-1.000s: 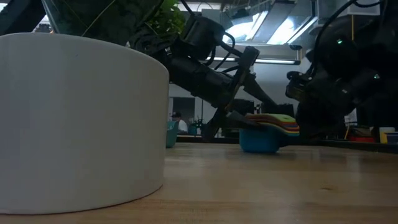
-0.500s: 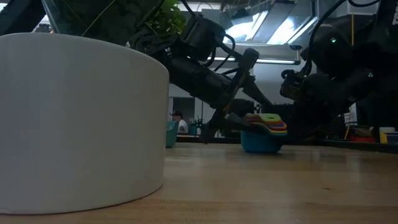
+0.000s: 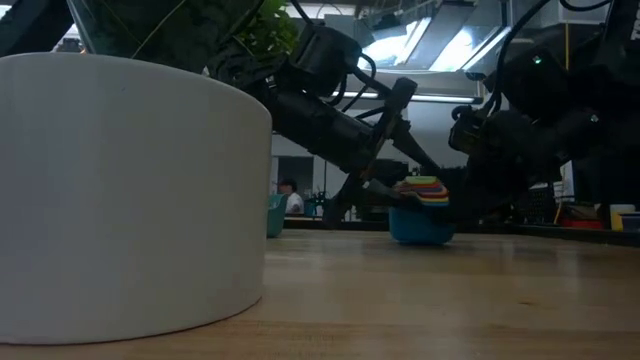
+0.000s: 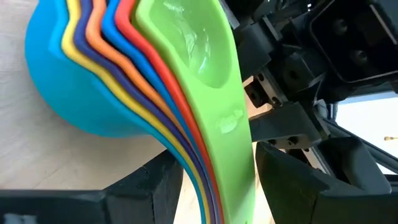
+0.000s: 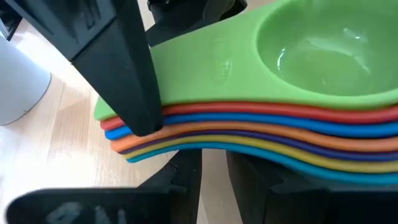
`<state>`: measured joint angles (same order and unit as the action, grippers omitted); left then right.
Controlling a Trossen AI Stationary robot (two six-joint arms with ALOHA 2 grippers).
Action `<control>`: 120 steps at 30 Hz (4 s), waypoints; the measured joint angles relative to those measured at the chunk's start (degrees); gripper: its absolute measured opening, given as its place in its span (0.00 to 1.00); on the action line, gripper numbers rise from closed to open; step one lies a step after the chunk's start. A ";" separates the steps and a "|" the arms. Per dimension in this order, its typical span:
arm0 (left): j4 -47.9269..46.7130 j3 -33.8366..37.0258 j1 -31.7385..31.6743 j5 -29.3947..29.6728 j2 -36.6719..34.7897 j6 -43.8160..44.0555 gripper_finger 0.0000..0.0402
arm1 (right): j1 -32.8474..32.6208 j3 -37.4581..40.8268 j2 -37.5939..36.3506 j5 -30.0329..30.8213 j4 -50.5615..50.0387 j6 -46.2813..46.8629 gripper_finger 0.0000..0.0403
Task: Nest measuring cups in basket
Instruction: Put the stacked measuring cups into the green bin
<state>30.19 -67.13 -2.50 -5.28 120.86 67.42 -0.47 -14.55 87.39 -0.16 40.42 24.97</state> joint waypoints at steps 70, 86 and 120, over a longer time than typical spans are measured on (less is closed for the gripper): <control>6.89 0.00 1.07 4.48 3.39 3.51 0.48 | 0.04 -0.94 -0.04 1.65 -3.80 3.28 0.20; 6.80 -0.02 1.05 2.78 3.39 4.35 0.23 | 0.00 -1.57 0.00 1.32 -3.54 3.03 0.20; 5.64 0.81 1.03 5.37 -4.21 1.34 0.21 | 0.04 0.44 -12.60 -4.48 -11.05 -1.20 0.20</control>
<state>35.83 -66.32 -1.47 0.09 116.65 68.76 -0.43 -14.11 74.79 -4.64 29.37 23.77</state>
